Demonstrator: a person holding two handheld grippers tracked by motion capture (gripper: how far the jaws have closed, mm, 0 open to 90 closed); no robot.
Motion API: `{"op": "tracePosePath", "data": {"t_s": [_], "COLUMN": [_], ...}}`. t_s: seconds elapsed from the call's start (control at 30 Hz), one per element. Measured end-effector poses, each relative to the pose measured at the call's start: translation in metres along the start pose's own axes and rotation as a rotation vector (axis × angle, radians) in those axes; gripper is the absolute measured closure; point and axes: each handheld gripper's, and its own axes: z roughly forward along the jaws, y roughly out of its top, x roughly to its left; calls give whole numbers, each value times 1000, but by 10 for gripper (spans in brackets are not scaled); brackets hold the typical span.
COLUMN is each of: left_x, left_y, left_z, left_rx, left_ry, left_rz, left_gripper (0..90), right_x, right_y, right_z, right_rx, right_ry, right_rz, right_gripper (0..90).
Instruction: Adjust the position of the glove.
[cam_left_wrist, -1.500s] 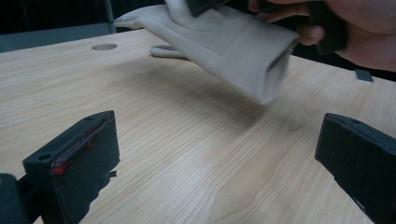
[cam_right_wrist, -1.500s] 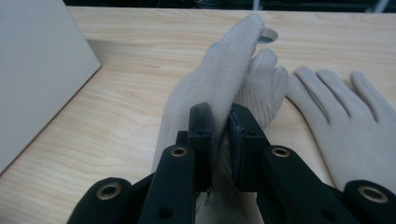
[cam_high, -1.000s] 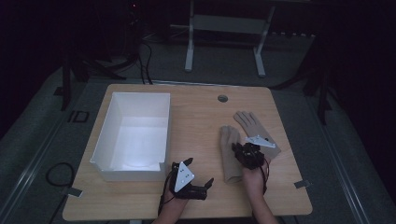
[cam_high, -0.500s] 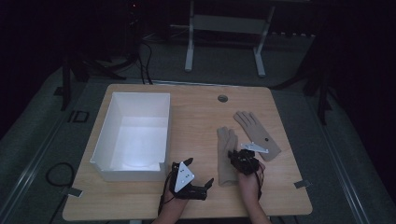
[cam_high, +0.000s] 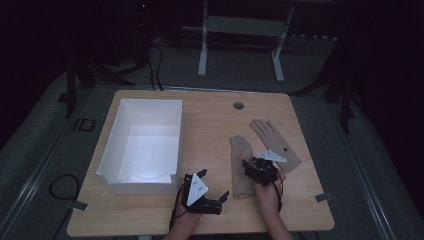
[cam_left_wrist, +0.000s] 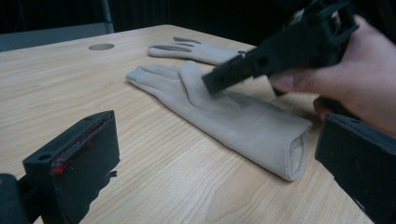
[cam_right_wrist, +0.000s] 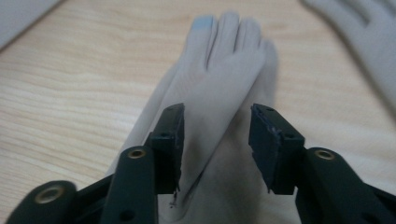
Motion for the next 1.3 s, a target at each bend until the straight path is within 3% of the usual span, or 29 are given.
{"op": "tracePosePath", "data": {"t_s": [0.07,0.2,0.23,0.4,0.43,0.57,0.7,0.73,0.83,0.97,1.07,1.2,1.27,1.3], "left_x": [0,1,1,0,1,1,1,0,1,2,2,2,2,2], "left_y": [0,0,0,0,0,0,0,0,0,0,0,0,0,0], "left_z": [0,0,0,0,0,0,0,0,0,0,0,0,0,0], "left_rx": [0,1,1,1,1,0,1,-2,-2,0,0,0,1,0], "left_ry": [-1,-4,-4,-2,-2,-1,-1,-1,-5,-5,-5,-6,-6,-7], "left_rz": [0,-3,-4,-1,-2,-5,-7,-10,-10,-14,-16,-20,-23,-24], "left_gripper": [1,1,1,1,1,1,1,1,1,1,2,1,1,1], "right_x": [-11,-25,-36,-56,-69,-91,-110,-120,-128,-143,-149,-152,-155,-155], "right_y": [12,24,30,40,45,50,52,53,54,55,56,56,53,51], "right_z": [-10,-19,-23,-27,-28,-25,-17,-12,-5,9,22,28,38,41], "right_rx": [-57,-86,-100,-98,-107,-97,-63,-42,-23,31,59,62,84,95], "right_ry": [6,15,3,-7,-3,5,2,20,24,90,94,99,125,111], "right_rz": [-64,-104,-110,-143,-182,-248,-263,-257,-256,-237,-240,-243,-203,-209], "right_gripper": [511,518,529,548,541,551,561,560,560,556,548,550,573,566]}}
